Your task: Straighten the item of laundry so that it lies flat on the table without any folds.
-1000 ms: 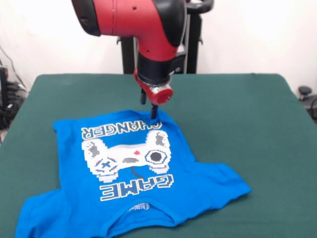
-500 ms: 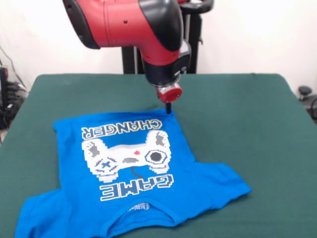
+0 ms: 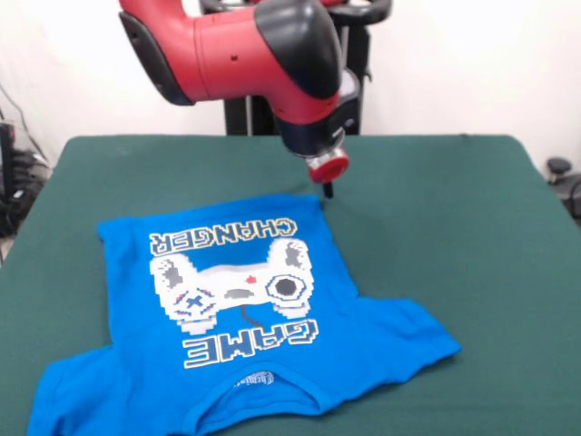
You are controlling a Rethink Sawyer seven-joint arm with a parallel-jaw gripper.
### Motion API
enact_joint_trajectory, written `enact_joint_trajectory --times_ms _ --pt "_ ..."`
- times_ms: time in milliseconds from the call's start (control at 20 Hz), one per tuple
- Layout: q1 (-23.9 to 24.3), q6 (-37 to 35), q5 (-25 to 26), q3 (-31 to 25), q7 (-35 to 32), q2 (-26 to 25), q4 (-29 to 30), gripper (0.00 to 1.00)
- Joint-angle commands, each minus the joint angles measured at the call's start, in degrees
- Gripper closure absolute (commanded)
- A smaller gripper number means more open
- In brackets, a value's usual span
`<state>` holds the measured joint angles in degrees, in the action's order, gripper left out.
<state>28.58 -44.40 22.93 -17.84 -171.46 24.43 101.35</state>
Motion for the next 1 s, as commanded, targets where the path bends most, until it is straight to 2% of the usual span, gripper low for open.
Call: enact_joint_trajectory --times_ms 50,350,650,1000 --pt "-0.8 -7.1 -2.5 -7.1 12.1 -1.9 2.8 0.00" --pt "-4.0 -4.8 1.2 -3.7 8.2 0.5 1.0 0.00" --pt "-5.9 -2.4 2.5 -3.1 7.5 2.5 -1.6 0.00" --pt "-7.0 -0.9 -0.2 -4.7 5.1 5.4 0.2 0.00"
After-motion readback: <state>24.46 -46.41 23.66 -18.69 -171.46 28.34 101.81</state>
